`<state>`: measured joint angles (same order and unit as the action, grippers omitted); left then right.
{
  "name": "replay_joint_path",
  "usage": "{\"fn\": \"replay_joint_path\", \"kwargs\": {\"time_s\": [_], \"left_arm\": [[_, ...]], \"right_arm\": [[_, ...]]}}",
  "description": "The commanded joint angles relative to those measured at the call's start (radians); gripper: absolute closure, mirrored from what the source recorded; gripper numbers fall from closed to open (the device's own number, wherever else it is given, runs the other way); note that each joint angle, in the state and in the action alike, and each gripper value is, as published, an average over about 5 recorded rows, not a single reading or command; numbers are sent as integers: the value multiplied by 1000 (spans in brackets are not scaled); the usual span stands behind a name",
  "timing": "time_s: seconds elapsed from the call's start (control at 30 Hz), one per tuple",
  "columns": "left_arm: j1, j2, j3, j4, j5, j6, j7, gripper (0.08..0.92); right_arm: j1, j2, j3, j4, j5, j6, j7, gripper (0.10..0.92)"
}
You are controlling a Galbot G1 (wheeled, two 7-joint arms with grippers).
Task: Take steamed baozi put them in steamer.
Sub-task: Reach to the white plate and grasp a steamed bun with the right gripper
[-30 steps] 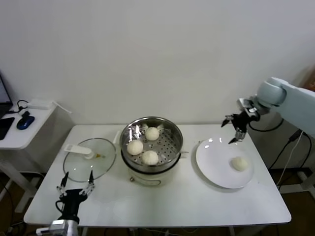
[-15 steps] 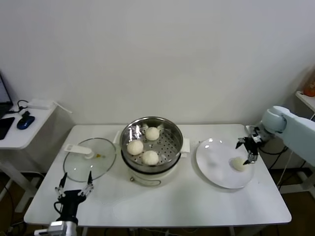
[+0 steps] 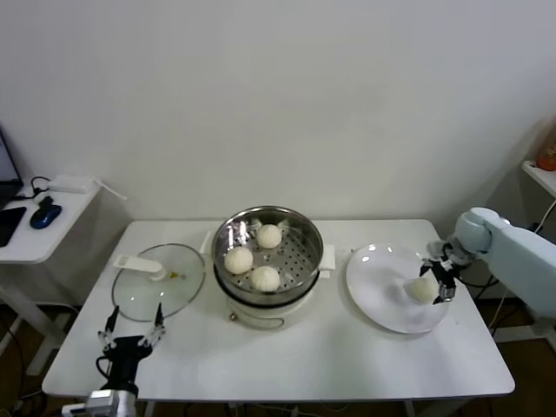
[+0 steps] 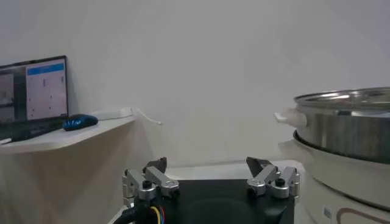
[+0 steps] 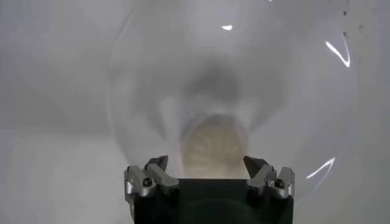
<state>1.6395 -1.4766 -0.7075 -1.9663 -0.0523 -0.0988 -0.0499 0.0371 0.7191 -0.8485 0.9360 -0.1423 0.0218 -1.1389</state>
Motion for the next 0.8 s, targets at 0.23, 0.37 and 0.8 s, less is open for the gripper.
{"fn": "replay_joint_path", "kwargs": {"time_s": [0.23, 0.37, 0.8], "left_arm": [[-2, 1, -2, 5, 2, 2, -1, 177], [-2, 0, -1, 7, 2, 1, -1, 177], [-4, -3, 0, 9, 7, 3, -1, 177]], "right_arm": [[-52, 61, 79, -85, -81, 21, 2, 203], [-58, 69, 91, -94, -87, 22, 0, 203], [-59, 80, 98, -103, -90, 21, -14, 283]]}}
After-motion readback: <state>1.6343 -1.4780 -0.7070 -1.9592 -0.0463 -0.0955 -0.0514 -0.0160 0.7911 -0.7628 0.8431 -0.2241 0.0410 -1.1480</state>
